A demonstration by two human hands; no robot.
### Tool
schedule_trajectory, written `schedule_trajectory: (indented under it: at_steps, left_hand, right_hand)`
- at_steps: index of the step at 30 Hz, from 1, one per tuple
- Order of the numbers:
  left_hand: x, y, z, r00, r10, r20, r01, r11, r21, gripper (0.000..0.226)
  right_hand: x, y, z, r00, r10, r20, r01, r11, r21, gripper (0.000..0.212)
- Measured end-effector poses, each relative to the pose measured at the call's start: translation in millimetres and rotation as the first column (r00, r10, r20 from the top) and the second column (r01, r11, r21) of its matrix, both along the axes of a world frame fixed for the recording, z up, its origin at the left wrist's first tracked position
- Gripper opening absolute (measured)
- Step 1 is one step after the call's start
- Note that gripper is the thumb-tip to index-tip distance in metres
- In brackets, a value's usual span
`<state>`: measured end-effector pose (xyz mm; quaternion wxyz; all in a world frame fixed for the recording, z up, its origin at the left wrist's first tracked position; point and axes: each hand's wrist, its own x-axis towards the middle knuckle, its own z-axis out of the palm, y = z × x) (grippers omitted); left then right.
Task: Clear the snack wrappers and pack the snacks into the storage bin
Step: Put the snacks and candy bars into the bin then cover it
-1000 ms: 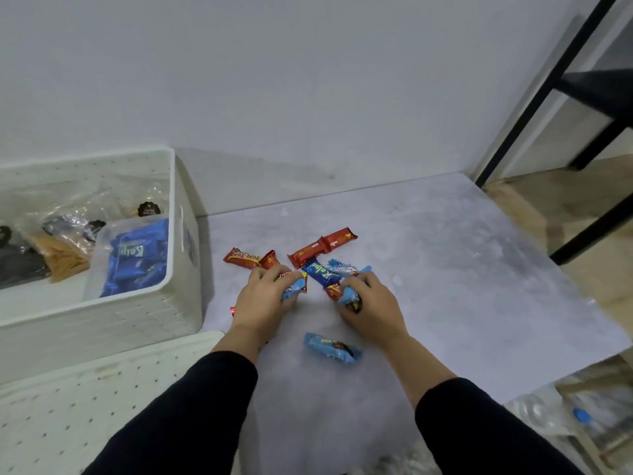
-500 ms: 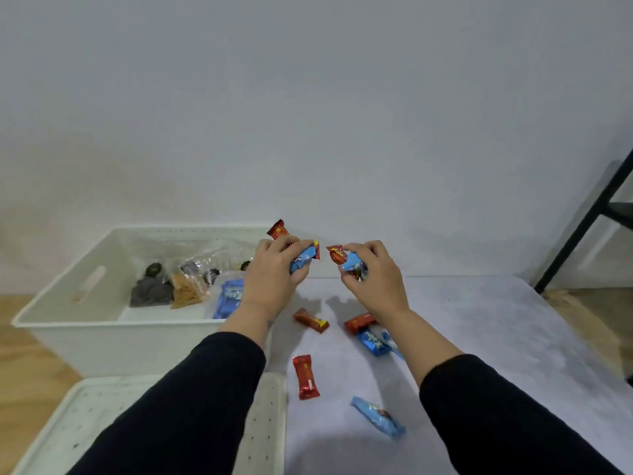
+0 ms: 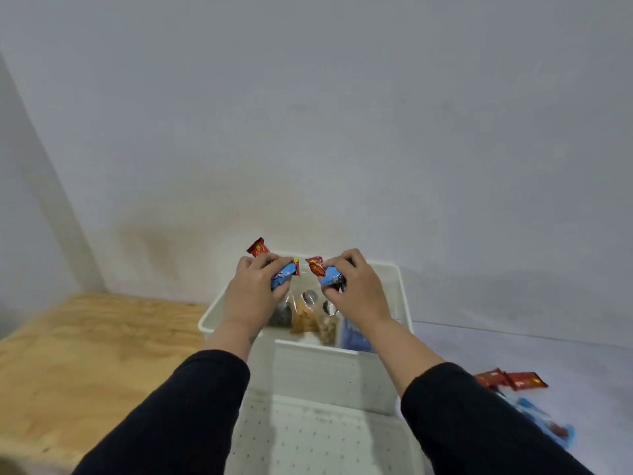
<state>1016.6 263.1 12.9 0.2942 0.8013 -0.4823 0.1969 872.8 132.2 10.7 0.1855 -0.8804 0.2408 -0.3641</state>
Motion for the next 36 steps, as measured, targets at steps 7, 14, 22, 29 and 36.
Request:
schedule_trajectory:
  at_steps: [7, 14, 22, 29, 36]
  left_hand:
    - [78, 22, -41, 0.976, -0.063, -0.21, 0.131, 0.937, 0.325, 0.04]
    - [94, 11, -54, 0.937, -0.121, -0.328, 0.271, 0.843, 0.464, 0.047]
    - [88, -12, -41, 0.929, -0.168, -0.33, 0.326, 0.793, 0.515, 0.042]
    - [16, -76, -6, 0.87, -0.392, -0.298, 0.488, 0.769, 0.413, 0.037]
    - [-114, -128, -8, 0.708, -0.625, -0.328, 0.706, 0.628, 0.326, 0.034]
  right_hand:
    - [72, 27, -39, 0.963, 0.011, -0.269, 0.027, 0.99, 0.138, 0.037]
    - [86, 30, -60, 0.83, 0.108, -0.547, 0.047, 0.964, 0.263, 0.057]
    - [72, 22, -41, 0.806, -0.014, -0.592, 0.135, 0.978, 0.16, 0.037]
    - [-15, -5, 0, 0.75, -0.264, -0.606, 0.318, 0.948, -0.019, 0.035]
    - [-139, -13, 1, 0.623, -0.474, -0.621, 0.572, 0.819, -0.052, 0.035]
